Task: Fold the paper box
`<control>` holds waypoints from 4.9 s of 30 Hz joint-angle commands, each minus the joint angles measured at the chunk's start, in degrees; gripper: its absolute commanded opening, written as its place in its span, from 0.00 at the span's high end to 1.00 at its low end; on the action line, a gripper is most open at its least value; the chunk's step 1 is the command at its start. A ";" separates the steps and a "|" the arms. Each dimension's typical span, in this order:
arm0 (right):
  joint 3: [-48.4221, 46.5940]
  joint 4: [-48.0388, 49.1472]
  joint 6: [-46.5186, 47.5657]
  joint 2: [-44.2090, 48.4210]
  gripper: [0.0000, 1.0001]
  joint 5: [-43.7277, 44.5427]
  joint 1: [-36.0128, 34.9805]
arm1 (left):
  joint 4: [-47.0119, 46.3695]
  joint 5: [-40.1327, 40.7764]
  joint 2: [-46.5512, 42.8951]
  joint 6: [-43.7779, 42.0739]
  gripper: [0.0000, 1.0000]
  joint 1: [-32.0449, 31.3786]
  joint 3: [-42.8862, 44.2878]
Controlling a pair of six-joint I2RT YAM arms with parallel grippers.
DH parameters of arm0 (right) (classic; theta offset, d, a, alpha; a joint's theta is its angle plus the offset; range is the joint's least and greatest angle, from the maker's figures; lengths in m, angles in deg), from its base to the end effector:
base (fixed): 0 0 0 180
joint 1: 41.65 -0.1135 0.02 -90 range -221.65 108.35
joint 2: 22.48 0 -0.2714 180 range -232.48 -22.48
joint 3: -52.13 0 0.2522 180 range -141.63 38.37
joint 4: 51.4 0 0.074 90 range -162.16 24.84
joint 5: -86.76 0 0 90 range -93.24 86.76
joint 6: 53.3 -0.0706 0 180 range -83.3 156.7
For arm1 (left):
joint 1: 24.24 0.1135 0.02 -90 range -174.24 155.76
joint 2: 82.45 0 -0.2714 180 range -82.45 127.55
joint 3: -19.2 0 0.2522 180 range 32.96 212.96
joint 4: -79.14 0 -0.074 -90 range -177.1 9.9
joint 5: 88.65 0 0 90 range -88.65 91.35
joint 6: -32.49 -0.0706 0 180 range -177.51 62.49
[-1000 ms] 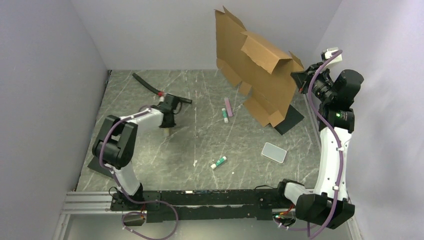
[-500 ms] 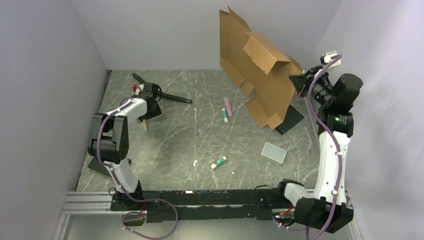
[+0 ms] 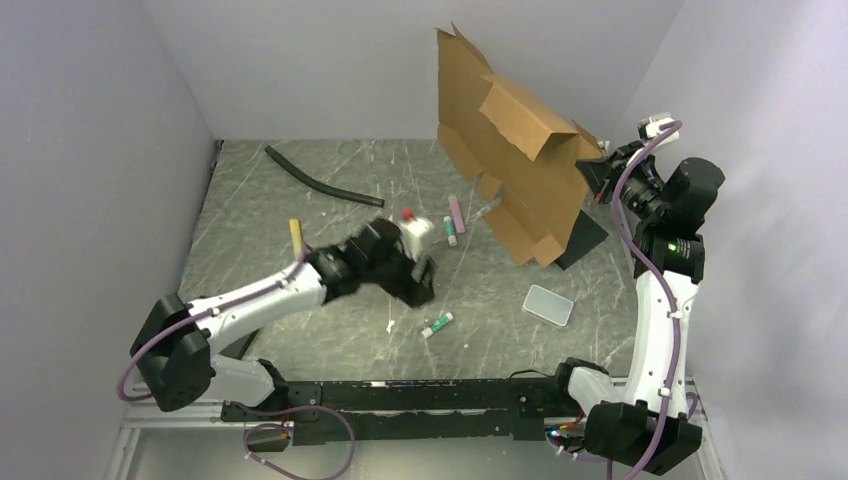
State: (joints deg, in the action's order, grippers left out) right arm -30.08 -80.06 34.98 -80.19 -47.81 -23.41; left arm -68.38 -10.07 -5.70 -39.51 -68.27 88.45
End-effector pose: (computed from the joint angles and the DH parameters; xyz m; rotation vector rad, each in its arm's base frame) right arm 0.2325 -0.0245 0.4385 -0.3093 1.6091 0.4164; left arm 0.2186 -0.2308 0.2527 0.6433 2.2910 -0.7751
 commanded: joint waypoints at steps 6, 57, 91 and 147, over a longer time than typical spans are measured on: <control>2.63 6.45 -0.02 2.19 1.00 -4.41 1.33 | 1.51 25.79 10.06 -1.07 0.20 -25.47 -1.22; 6.00 9.86 -1.87 2.94 1.00 -8.60 1.78 | 7.73 29.07 41.71 4.12 0.54 36.06 34.46; -19.88 -6.59 2.46 1.09 1.00 -40.08 1.10 | -0.34 -32.98 -31.73 -27.65 0.06 31.31 17.13; -3.95 -9.17 16.65 -4.58 1.00 -26.54 -13.14 | -14.40 -2.02 -16.44 -62.99 0.28 7.98 5.03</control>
State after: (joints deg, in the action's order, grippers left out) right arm -33.84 -91.29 50.70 -86.22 -72.80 -36.24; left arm -79.92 -8.28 -23.62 -101.43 -61.67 91.35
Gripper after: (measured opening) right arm 0.022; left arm 0.766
